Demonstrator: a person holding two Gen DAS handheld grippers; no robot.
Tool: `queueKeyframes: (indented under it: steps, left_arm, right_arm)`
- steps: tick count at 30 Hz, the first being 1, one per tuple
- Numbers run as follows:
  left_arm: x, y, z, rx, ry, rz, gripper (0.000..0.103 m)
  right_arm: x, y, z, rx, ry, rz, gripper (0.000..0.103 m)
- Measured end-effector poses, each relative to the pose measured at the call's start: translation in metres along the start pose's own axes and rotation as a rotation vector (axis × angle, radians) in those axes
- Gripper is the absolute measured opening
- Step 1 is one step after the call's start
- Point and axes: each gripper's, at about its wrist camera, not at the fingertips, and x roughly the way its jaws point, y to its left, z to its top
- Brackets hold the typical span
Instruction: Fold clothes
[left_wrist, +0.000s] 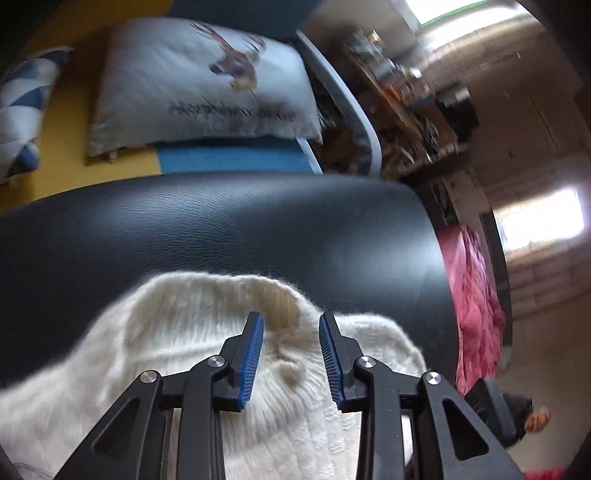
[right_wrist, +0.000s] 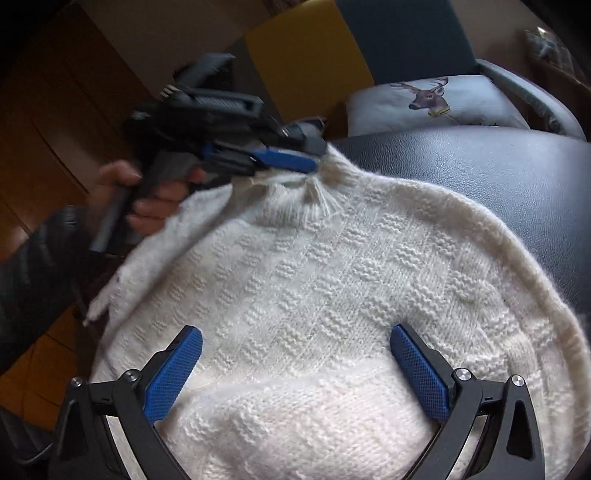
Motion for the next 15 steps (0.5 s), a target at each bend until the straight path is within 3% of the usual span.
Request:
queueKeyframes:
  steps: [2, 5, 7, 9, 10, 13, 15]
  left_arm:
    - [0.008, -0.005, 0.007, 0.052, 0.024, -0.008, 0.032]
    - [0.016, -0.021, 0.006, 0.103, 0.074, -0.180, 0.026]
    - [0.017, -0.042, -0.001, 0.187, 0.089, -0.252, 0.014]
    - [0.016, -0.055, -0.007, 0.241, 0.073, -0.238, 0.006]
    - [0.019, -0.051, -0.002, 0.221, 0.047, -0.198, 0.006]
    - [0.035, -0.013, 0.018, 0.065, -0.017, 0.001, 0.004]
    - [0.034, 0.004, 0.020, -0.005, -0.047, -0.051, 0.004]
  right_arm:
    - [-0.002, -0.005, 0.000, 0.023, -0.016, 0.034, 0.103]
    - [-0.005, -0.009, 0.000, 0.040, -0.034, 0.059, 0.103]
    - [-0.008, -0.007, -0.001, 0.031, -0.036, 0.047, 0.103]
    - [-0.009, -0.005, 0.000, 0.024, -0.036, 0.036, 0.103]
    - [-0.009, -0.005, -0.001, 0.022, -0.037, 0.032, 0.103]
    - [-0.007, -0.003, -0.001, 0.006, -0.034, 0.009, 0.103]
    - [-0.005, 0.000, 0.000, -0.011, -0.027, -0.014, 0.103]
